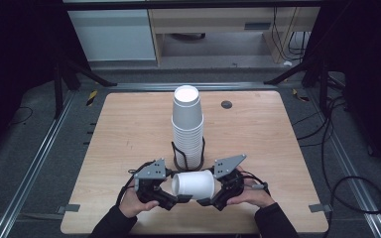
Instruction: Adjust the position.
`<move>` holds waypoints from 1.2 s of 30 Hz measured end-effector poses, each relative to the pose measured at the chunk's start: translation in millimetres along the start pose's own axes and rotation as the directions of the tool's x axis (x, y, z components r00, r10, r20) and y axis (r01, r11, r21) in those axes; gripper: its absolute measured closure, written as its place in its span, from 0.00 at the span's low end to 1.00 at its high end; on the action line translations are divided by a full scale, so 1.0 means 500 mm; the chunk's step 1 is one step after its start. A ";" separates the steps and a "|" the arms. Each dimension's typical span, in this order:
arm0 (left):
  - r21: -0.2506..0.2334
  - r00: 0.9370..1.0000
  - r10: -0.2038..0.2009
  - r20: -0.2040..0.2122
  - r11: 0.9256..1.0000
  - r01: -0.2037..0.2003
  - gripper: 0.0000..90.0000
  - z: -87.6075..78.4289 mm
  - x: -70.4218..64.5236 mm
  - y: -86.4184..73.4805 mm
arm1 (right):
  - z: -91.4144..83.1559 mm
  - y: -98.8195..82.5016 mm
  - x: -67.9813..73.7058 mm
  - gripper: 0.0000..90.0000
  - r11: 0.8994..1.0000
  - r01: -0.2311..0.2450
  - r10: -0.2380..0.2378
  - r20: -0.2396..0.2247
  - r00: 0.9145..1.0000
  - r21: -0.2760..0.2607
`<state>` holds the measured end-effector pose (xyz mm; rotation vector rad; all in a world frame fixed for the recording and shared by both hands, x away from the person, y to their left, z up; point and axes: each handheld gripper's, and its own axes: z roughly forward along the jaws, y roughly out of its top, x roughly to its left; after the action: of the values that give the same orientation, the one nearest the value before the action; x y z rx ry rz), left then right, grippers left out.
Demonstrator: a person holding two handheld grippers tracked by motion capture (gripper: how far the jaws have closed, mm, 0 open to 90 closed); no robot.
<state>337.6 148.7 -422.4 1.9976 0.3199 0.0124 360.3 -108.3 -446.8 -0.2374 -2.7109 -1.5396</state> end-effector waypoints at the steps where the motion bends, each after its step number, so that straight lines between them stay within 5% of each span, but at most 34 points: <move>1: 0.000 1.000 0.000 0.000 1.000 0.000 0.24 0.000 0.000 0.000 | 0.001 0.000 0.000 0.07 1.000 -0.001 0.001 -0.002 1.000 0.002; 24: 0.014 1.000 -0.007 0.004 1.000 0.006 0.24 0.003 0.005 -0.003 | 0.004 -0.005 -0.004 0.11 1.000 -0.009 0.009 -0.008 1.000 0.019; 36: -0.004 0.999 -0.002 -0.040 1.000 0.002 0.19 -0.020 0.009 0.001 | -0.018 -0.004 -0.010 0.12 1.000 0.000 -0.001 0.033 0.999 0.010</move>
<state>340.6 158.4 -418.1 1.9956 0.3472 0.0520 364.4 -117.5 -444.4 -0.2642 -2.7431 -1.5349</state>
